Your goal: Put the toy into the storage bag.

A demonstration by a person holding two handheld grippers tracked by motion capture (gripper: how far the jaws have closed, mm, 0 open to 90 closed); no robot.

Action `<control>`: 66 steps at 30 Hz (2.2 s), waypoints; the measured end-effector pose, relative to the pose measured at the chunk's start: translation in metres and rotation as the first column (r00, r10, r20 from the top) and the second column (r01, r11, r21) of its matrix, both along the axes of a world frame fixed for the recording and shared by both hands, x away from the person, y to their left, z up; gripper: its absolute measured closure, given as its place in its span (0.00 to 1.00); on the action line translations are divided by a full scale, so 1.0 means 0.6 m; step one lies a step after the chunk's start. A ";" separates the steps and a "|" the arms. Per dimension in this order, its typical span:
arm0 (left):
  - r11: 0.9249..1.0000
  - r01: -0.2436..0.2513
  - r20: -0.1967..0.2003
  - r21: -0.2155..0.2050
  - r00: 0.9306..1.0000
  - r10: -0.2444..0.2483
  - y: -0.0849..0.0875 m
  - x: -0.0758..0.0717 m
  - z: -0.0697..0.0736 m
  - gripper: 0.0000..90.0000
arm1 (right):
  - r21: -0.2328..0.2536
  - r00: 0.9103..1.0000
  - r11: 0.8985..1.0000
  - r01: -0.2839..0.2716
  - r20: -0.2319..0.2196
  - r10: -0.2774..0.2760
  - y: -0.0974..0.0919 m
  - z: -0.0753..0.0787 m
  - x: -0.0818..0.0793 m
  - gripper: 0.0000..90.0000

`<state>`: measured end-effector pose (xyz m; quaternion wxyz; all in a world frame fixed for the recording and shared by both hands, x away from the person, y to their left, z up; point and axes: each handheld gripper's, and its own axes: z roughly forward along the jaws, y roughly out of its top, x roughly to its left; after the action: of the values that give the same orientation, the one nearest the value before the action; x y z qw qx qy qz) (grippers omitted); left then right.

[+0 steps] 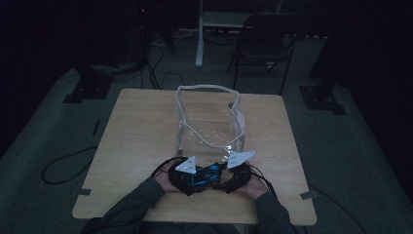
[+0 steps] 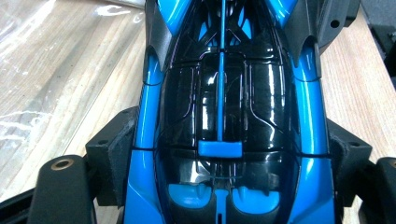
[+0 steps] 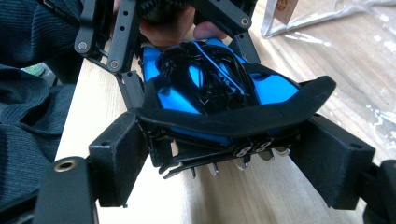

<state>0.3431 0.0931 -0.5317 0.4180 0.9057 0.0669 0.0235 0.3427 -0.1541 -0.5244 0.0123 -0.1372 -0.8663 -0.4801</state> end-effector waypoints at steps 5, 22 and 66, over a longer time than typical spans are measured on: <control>1.000 0.002 -0.003 -0.019 1.000 -0.002 0.001 0.001 0.003 0.25 | 0.020 1.000 1.000 -0.009 0.024 0.008 -0.001 0.003 0.000 0.24; 0.998 0.014 -0.035 -0.058 0.999 -0.016 0.005 0.007 0.003 0.24 | 0.027 0.999 1.000 0.006 0.046 -0.007 0.004 0.024 -0.006 0.26; 0.990 -0.088 -0.099 -0.114 0.992 0.077 0.037 0.015 0.008 0.16 | 0.073 0.989 0.994 0.076 0.124 -0.085 -0.030 0.075 -0.021 0.29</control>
<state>0.3524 0.1153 -0.5270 0.4658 0.8760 0.1253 -0.0058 0.3298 -0.1720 -0.4796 -0.0576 -0.1405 -0.8422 -0.5174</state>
